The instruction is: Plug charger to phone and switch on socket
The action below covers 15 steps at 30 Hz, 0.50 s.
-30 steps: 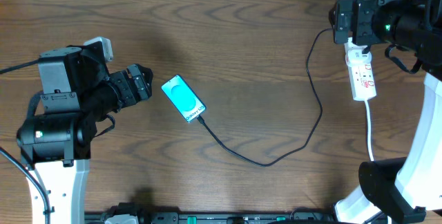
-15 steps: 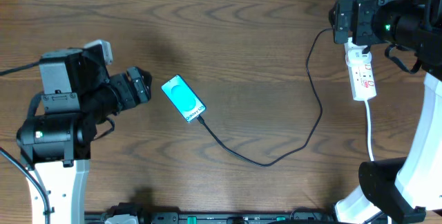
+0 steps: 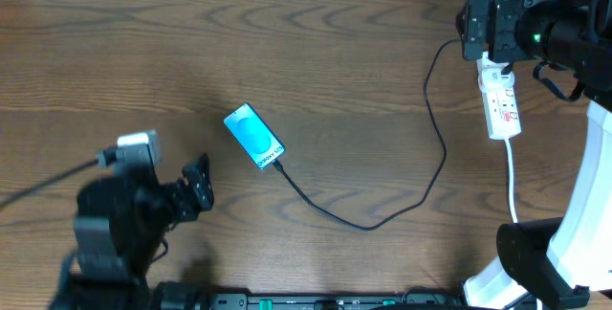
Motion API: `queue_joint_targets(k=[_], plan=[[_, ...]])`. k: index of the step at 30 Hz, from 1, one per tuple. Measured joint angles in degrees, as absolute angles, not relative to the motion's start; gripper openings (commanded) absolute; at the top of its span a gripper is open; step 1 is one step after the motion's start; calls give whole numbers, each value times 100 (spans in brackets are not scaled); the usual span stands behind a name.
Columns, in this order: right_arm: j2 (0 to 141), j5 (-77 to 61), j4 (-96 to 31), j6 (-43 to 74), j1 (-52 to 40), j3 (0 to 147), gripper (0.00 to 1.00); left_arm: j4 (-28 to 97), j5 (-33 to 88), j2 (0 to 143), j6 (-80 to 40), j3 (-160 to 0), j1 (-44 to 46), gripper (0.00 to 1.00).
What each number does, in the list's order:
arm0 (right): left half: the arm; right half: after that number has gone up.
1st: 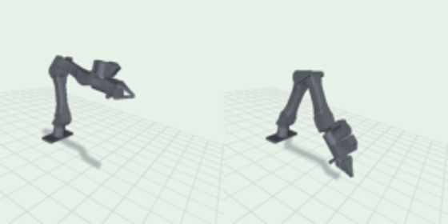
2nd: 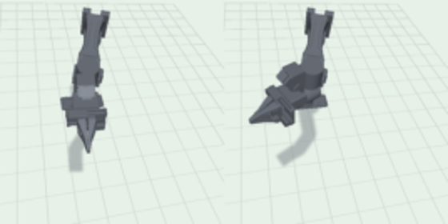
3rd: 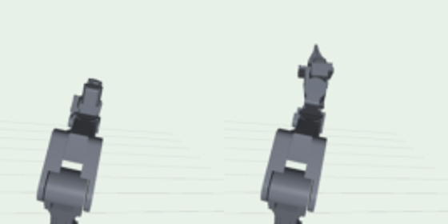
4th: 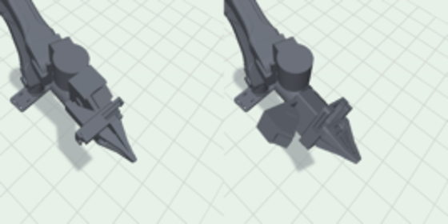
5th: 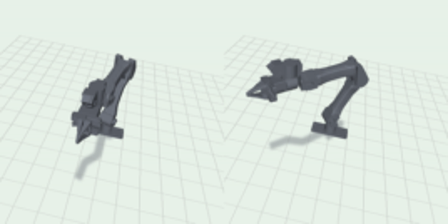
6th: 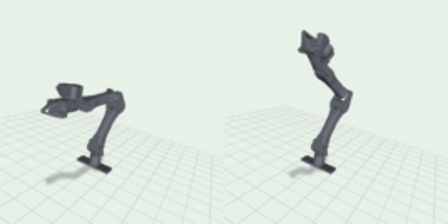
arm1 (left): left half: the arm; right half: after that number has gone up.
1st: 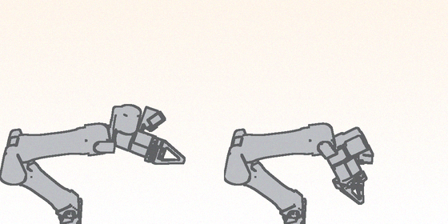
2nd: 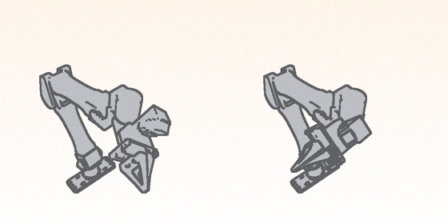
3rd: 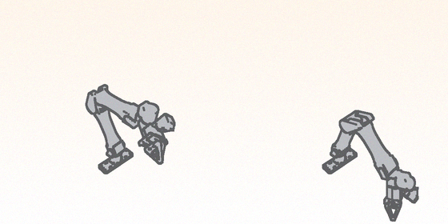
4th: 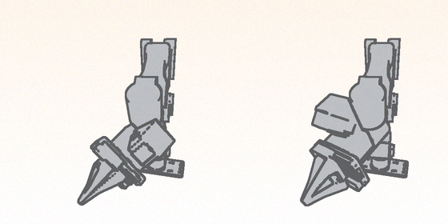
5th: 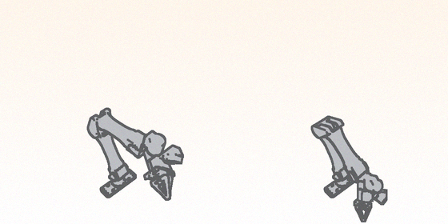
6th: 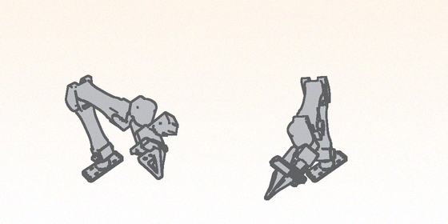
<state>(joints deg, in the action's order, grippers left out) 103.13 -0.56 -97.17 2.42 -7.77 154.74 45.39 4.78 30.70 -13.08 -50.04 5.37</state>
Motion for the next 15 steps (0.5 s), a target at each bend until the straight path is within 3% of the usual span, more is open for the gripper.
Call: queue_joint_targets(k=[11,15], plan=[[10313,-43,-9717,239,-777,15474,99,-32,652,784,-1306,-1831,305,90],[10313,-40,-9717,242,-777,15474,99,-926,703,357,-1308,-998,106,90]])
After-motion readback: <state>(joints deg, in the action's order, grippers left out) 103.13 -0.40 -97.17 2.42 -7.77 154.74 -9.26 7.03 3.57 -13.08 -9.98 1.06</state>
